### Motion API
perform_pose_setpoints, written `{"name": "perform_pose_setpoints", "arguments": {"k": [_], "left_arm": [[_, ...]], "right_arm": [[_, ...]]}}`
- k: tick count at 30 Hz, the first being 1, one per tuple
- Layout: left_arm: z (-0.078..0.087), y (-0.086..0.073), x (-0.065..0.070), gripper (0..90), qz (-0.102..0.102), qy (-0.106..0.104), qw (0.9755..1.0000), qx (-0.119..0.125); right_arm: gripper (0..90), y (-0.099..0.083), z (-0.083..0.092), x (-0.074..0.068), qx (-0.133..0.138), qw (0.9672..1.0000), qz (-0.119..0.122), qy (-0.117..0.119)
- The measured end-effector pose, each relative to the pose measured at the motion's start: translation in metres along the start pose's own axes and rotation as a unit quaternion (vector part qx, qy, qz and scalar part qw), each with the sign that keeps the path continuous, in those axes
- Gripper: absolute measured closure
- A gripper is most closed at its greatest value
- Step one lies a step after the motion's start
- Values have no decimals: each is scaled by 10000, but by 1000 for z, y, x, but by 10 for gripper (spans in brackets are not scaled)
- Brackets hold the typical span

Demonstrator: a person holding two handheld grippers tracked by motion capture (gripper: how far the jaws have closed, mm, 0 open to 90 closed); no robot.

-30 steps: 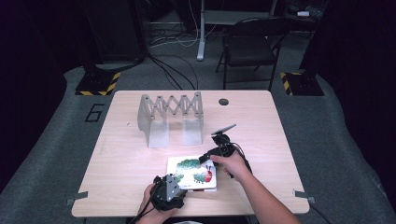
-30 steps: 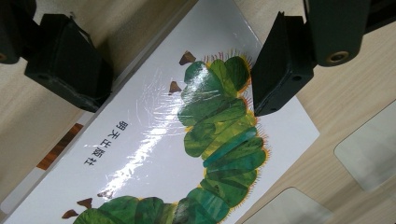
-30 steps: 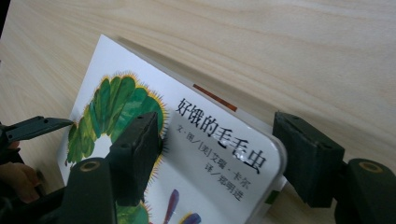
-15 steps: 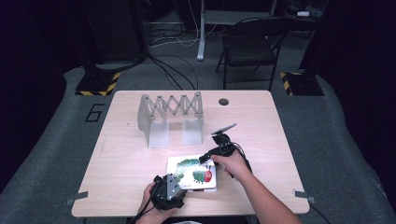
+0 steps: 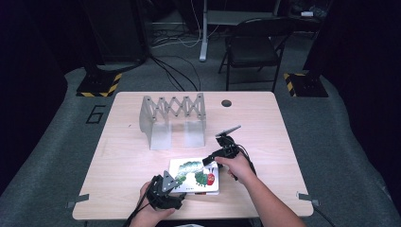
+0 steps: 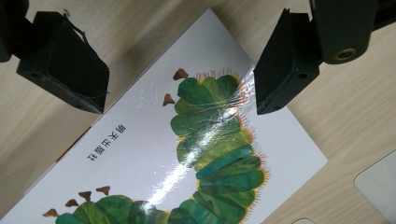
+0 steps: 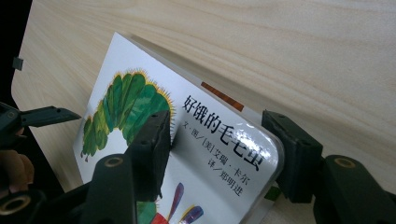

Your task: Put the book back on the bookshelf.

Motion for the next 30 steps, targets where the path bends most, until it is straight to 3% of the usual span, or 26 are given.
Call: {"name": "perform_pose_setpoints", "arguments": {"k": [13, 21, 26, 30], "left_arm": [[4, 6, -21, 213, 452, -28, 9989, -71], [-4, 7, -22, 204, 751, -337, 9966, -58], [-7, 5, -23, 166, 792, -446, 9959, -39], [-8, 4, -24, 153, 820, -420, 9957, -50]], "right_arm": [[434, 0, 0, 0, 9, 10000, 35, -24], [433, 0, 0, 1, 11, 10000, 80, -53], [430, 0, 0, 0, 7, 9999, 79, -99], [430, -1, 0, -2, 5, 10000, 22, -95]]}}
Point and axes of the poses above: each handheld gripper's, and its own axes: z roughly backward along the jaws, y roughly out of its top, x roughly to its right, the point moved 6 cm from there along -z, roughly forward along the jaws, and after that the axes turned 4 degrees about z, right-handed, at the moved point
